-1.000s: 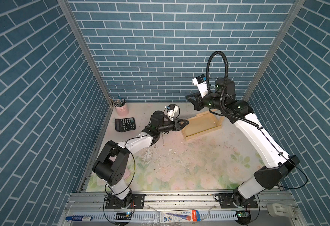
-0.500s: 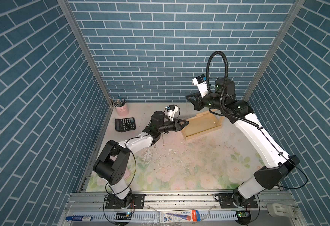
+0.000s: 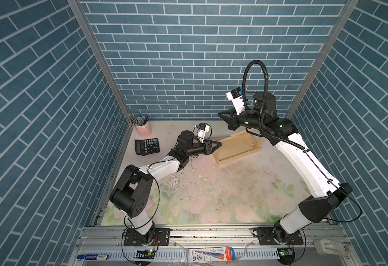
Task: Take the necklace off the jewelry display stand
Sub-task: Take off the necklace from the stand, then place the necklace at the center of the board.
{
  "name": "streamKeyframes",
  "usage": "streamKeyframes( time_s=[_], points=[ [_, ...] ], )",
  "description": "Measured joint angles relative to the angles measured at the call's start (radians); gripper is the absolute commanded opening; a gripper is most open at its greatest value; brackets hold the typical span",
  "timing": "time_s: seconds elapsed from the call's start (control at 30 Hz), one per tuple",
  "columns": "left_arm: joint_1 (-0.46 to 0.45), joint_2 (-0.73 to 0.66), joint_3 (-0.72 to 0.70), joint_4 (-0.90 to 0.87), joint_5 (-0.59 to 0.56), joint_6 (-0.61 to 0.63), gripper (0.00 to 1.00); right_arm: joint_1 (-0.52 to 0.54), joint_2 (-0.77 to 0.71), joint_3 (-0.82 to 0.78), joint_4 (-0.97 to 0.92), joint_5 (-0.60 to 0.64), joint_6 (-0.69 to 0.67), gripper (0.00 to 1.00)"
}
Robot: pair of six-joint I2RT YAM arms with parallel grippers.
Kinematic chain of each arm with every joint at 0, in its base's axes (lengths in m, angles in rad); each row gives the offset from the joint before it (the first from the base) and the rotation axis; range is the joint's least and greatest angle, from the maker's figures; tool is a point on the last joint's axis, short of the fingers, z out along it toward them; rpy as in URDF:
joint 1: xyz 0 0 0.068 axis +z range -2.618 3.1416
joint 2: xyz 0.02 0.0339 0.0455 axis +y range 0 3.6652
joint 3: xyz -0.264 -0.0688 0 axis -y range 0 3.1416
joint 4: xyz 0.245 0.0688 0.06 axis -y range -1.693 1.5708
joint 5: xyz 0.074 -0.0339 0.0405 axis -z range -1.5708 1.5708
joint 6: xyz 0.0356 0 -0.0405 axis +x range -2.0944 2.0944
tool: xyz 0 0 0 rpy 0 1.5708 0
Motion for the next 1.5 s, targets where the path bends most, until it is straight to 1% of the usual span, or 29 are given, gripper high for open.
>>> streamKeyframes(
  time_s=[0.2, 0.37, 0.47, 0.63, 1.0, 1.2, 1.27, 1.5],
  points=[
    [0.0, 0.0, 0.0, 0.0, 0.0, 0.0, 0.18, 0.0, 0.0, 0.0, 0.0, 0.0, 0.0, 0.0],
    [0.0, 0.002, 0.0, -0.002, 0.0, 0.0, 0.16, 0.0, 0.0, 0.0, 0.0, 0.0, 0.0, 0.0],
    [0.0, 0.002, 0.0, -0.003, 0.0, 0.001, 0.12, 0.0, 0.0, 0.0, 0.0, 0.0, 0.0, 0.0],
    [0.0, 0.002, 0.0, -0.004, 0.0, 0.002, 0.08, 0.0, 0.0, 0.0, 0.0, 0.0, 0.0, 0.0],
    [0.0, 0.002, 0.001, -0.027, 0.007, 0.007, 0.05, 0.0, 0.0, -0.01, 0.002, 0.0, 0.0, 0.0],
    [0.0, 0.002, 0.019, -0.13, 0.003, 0.039, 0.04, 0.0, 0.0, -0.042, 0.005, 0.016, 0.006, 0.0],
    [0.0, 0.002, 0.038, -0.19, -0.002, 0.064, 0.02, 0.0, 0.0, -0.055, 0.013, 0.028, 0.019, 0.0],
    [0.0, -0.002, 0.075, -0.38, -0.01, 0.132, 0.02, 0.001, 0.0, -0.104, 0.024, 0.06, 0.079, 0.0]
  ],
)
